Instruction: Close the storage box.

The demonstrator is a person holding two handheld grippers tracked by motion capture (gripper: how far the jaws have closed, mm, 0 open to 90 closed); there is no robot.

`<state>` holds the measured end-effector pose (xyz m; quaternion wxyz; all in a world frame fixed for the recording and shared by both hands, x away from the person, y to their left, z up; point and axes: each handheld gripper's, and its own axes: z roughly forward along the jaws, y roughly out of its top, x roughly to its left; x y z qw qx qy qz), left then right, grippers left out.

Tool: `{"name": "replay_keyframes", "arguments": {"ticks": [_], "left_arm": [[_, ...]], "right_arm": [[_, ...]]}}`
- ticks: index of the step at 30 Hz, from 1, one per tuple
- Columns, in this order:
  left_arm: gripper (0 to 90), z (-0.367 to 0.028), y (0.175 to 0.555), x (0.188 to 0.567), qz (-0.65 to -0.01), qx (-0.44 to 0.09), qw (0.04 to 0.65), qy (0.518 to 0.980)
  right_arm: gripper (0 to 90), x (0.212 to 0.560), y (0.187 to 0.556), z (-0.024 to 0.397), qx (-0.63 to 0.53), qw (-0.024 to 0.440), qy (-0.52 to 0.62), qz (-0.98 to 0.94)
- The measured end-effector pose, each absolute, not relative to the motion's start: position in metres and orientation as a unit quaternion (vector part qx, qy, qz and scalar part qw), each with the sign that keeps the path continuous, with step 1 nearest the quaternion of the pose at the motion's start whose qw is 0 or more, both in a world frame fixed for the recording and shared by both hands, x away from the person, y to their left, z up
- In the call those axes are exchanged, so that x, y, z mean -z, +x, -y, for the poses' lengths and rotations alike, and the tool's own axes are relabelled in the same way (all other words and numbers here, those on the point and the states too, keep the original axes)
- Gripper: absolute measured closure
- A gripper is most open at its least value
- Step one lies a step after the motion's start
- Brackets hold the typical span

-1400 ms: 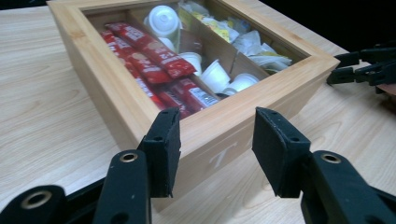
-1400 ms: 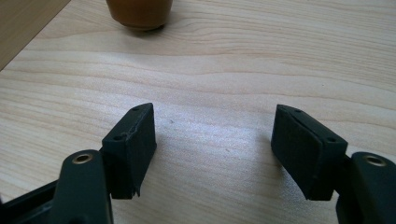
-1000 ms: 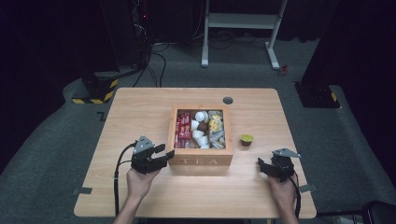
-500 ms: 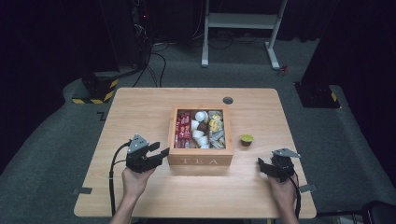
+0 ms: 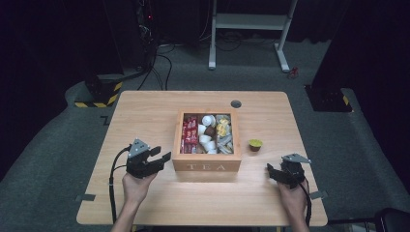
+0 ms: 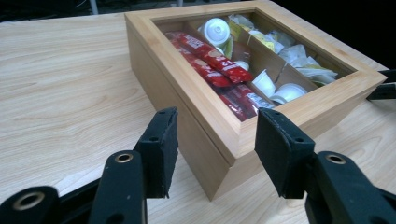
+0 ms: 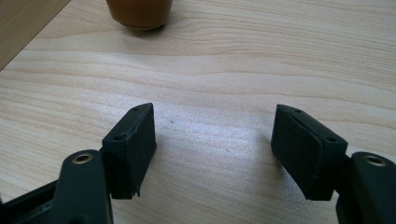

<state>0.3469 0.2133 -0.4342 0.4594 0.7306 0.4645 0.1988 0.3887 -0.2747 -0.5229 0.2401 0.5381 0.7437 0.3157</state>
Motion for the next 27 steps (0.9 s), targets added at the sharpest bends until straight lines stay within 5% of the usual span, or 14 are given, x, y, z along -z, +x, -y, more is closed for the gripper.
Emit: {"name": "replay_keyframes", "arguments": {"ticks": [27], "left_arm": [[45.0,-0.24,0.346,0.447,-0.509,-0.211,0.439,0.709]], "right_arm": [[30.7,0.523,0.389,0.275,-0.316,0.24,0.538,-0.744]]}}
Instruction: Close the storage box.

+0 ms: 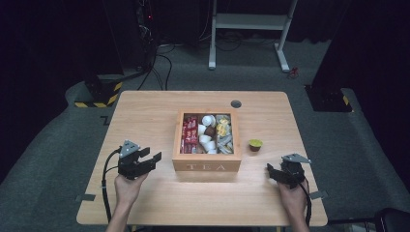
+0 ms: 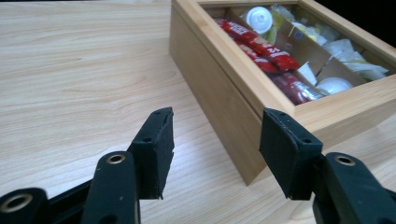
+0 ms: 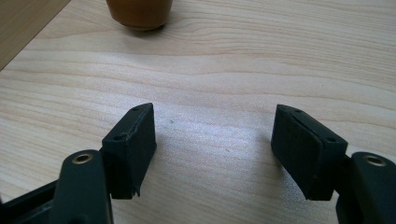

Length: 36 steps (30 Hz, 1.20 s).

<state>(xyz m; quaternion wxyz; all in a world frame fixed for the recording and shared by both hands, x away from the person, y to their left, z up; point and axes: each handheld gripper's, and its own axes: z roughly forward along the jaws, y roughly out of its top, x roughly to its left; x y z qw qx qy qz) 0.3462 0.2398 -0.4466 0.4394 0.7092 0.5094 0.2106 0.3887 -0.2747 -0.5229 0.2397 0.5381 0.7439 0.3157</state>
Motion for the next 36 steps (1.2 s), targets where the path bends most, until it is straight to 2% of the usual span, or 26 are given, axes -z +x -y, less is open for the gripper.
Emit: {"name": "replay_keyframes", "arguments": {"ticks": [10,24,36], "left_arm": [[48.7,-0.251,0.342,0.459,-0.509,-0.232,0.424,0.712],[49.6,-0.261,0.345,0.483,-0.533,-0.232,0.398,0.709],[47.4,-0.263,0.358,0.514,-0.573,-0.232,0.341,0.708]], "right_arm": [[30.7,0.523,0.389,0.275,-0.316,0.24,0.538,-0.744],[30.7,0.523,0.389,0.275,-0.315,0.239,0.538,-0.744],[30.6,0.523,0.389,0.274,-0.315,0.238,0.539,-0.744]]}}
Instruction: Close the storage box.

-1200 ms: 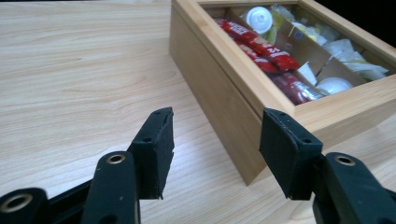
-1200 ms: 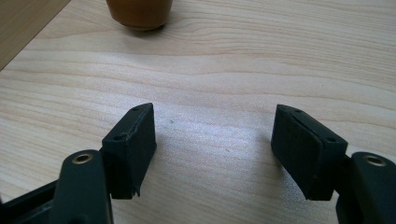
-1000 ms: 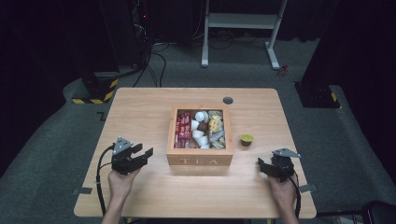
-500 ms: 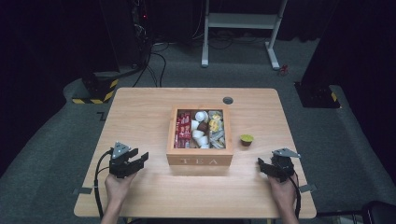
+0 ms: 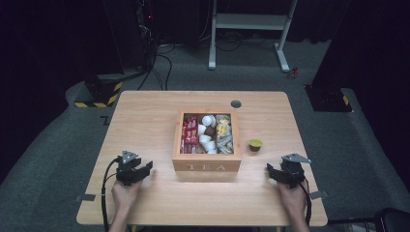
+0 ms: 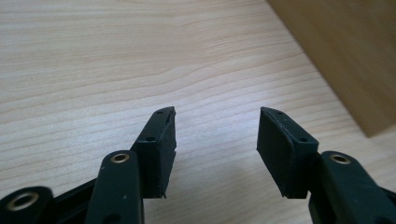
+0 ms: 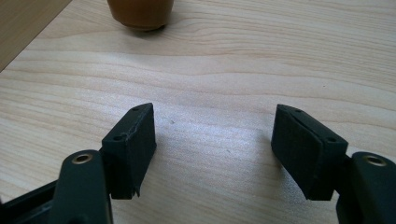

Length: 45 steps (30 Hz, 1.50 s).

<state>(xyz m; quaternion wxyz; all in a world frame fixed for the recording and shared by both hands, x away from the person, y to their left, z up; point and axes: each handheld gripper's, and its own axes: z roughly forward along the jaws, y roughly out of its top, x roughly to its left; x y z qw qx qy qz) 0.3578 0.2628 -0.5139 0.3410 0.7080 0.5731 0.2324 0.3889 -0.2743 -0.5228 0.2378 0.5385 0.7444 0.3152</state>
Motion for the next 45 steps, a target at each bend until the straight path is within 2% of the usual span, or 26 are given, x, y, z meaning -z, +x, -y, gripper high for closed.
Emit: {"name": "replay_keyframes", "arguments": {"ticks": [6,16,28,45], "left_arm": [[46.2,-0.258,0.366,0.521,-0.573,-0.238,0.318,0.717],[44.6,-0.253,0.373,0.527,-0.567,-0.259,0.321,0.713],[32.9,-0.254,0.376,0.528,-0.568,-0.258,0.321,0.712],[30.9,-0.254,0.376,0.528,-0.566,-0.256,0.321,0.715]], "right_arm": [[30.6,0.523,0.389,0.274,-0.316,0.238,0.538,-0.744],[30.6,0.523,0.389,0.274,-0.316,0.238,0.538,-0.745],[30.6,0.523,0.389,0.274,-0.316,0.239,0.538,-0.744],[30.6,0.523,0.389,0.274,-0.314,0.239,0.541,-0.742]]}}
